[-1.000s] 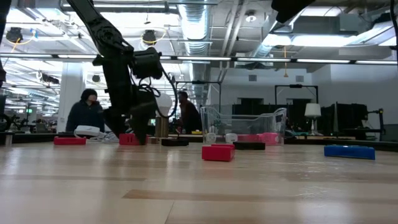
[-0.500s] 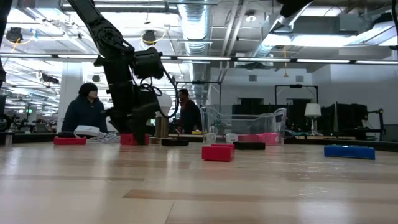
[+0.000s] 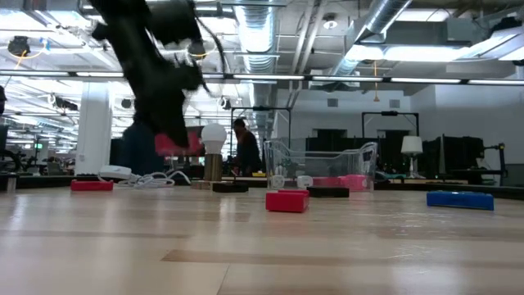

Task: Pick & Place Office items
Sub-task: Put the red charger adapter into the transparent bin

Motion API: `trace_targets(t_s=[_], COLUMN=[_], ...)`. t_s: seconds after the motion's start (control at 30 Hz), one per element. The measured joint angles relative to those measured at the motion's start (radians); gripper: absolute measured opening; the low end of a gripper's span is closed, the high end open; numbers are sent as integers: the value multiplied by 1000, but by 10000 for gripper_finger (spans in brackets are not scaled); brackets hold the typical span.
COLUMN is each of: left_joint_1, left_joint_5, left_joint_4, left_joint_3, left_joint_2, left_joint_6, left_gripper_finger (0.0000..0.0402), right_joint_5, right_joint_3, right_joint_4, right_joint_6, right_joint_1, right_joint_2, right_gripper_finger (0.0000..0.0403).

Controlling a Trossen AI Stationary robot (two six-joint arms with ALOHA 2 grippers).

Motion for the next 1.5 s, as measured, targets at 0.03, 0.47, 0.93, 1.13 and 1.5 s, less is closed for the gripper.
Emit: trace_targets(t_s=[0.03, 0.47, 0.93, 1.13, 1.5], left_joint_1=[-32, -190, 188, 260, 358], left_joint_5=[-1, 119, 297, 330, 382], left_joint_4=[-10, 423, 464, 415, 346], left_joint_3=[0, 21, 464, 633, 779], left_joint_2=[-28, -10, 351, 431, 604], left_joint_6=[-2, 97, 294, 378, 443], left_gripper_finger=[204, 204, 205, 205, 205], right_joint_5=[18, 151, 234, 243, 253], right_joint_3=[0, -65, -133, -153, -160], right_joint_4=[-2, 11, 10, 39, 38], right_joint_6=[12, 111, 177, 184, 190], right_joint_1=[12, 68, 76, 75, 75], right_joint_2=[0, 1, 1, 0, 0], right_gripper_finger=[177, 176, 176, 177, 177])
